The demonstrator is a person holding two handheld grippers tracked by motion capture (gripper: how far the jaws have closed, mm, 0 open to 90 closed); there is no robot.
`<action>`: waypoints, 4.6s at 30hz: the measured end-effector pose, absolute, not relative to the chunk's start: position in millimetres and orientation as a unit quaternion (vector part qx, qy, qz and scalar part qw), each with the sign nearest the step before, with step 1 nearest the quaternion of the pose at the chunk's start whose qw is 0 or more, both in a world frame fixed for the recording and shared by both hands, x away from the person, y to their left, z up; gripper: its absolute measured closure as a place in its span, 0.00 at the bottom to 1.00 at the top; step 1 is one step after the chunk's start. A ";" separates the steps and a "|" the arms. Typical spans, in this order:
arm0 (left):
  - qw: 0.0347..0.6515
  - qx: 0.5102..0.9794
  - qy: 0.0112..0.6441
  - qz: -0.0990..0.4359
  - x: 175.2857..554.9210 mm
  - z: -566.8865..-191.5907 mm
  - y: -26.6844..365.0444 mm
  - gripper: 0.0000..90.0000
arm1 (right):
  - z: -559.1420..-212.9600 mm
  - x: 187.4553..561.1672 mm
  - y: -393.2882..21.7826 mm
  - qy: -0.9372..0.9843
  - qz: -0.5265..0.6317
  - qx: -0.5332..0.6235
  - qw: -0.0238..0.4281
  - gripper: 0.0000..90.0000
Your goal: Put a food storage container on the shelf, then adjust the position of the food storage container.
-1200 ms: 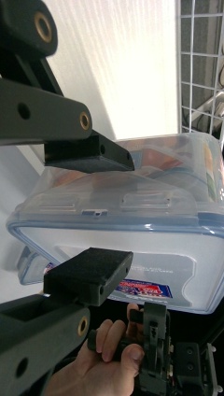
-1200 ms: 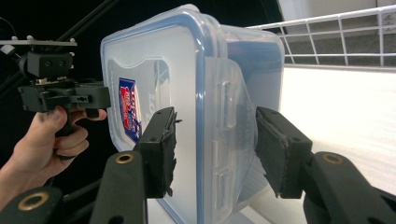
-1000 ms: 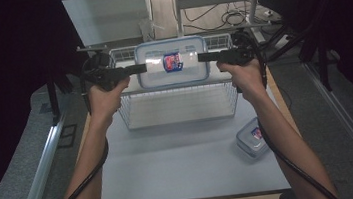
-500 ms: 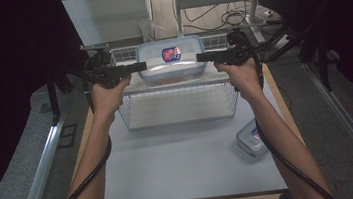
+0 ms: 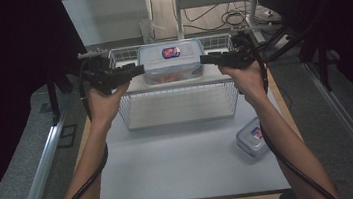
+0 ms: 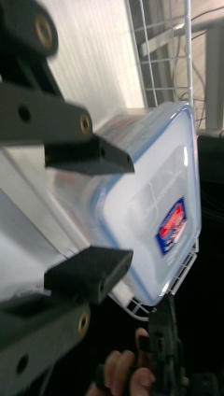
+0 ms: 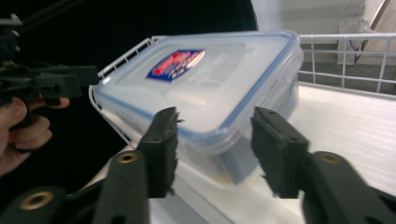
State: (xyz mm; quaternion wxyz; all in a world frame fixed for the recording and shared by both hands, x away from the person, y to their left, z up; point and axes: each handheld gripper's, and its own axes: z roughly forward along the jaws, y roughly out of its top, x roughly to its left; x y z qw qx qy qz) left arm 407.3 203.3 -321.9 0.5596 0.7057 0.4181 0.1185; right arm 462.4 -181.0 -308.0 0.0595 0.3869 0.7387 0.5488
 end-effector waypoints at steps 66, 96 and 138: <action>0.464 0.788 0.360 0.184 318.6 -406.0 179.5 0.28 | -382.4 372.9 -171.2 0.823 0.468 0.289 0.142 0.43; 0.415 0.802 0.395 0.170 267.0 -504.5 188.4 0.03 | -471.2 320.7 -194.2 0.835 0.425 0.321 0.138 0.12; 0.409 0.809 0.394 0.152 258.4 -517.9 184.4 0.06 | -471.9 361.5 -332.7 0.770 0.353 0.483 0.221 1.00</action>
